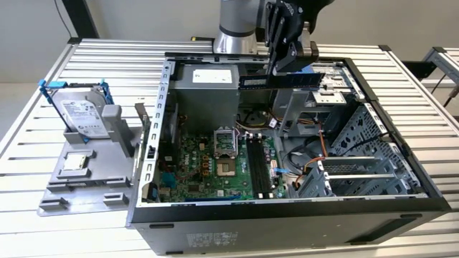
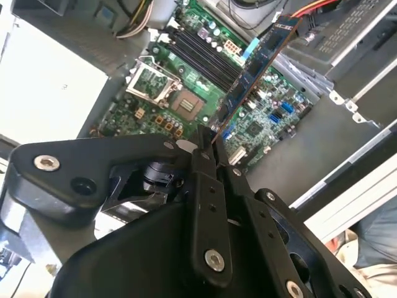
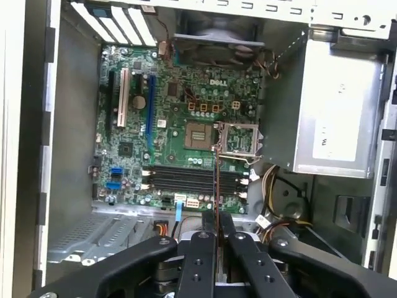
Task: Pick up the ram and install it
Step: 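Pick up the ram and move it above insertion slot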
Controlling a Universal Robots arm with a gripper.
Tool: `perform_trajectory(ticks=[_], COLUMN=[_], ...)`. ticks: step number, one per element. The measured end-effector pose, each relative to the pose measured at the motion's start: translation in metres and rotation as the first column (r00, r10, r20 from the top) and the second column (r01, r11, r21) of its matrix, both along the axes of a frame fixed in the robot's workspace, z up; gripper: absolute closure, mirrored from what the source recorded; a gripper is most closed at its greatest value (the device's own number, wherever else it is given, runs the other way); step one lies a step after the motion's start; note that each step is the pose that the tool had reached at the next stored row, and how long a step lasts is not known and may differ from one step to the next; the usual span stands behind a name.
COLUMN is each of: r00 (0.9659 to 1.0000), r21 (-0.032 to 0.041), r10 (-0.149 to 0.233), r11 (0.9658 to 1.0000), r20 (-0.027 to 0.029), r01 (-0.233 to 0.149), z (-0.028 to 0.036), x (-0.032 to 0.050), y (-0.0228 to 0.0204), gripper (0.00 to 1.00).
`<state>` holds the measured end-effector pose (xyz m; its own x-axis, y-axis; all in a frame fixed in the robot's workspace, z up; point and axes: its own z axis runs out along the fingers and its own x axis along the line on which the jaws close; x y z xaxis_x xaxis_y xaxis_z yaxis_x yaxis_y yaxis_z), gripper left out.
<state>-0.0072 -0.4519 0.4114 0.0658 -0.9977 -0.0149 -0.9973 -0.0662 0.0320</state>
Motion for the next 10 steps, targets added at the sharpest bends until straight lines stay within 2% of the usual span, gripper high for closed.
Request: perform_trajectory(ticks=[3,10], r00=[1.0,1.0], r21=[0.0001,0.001], r10=[0.0,0.0], r11=[1.0,1.0], r20=[0.0001,0.0001], r01=[0.0,0.0], z=[-0.0001,-0.0001], x=[0.0008,0.0009], y=[0.0056,0.0058], gripper=[1.0,1.0])
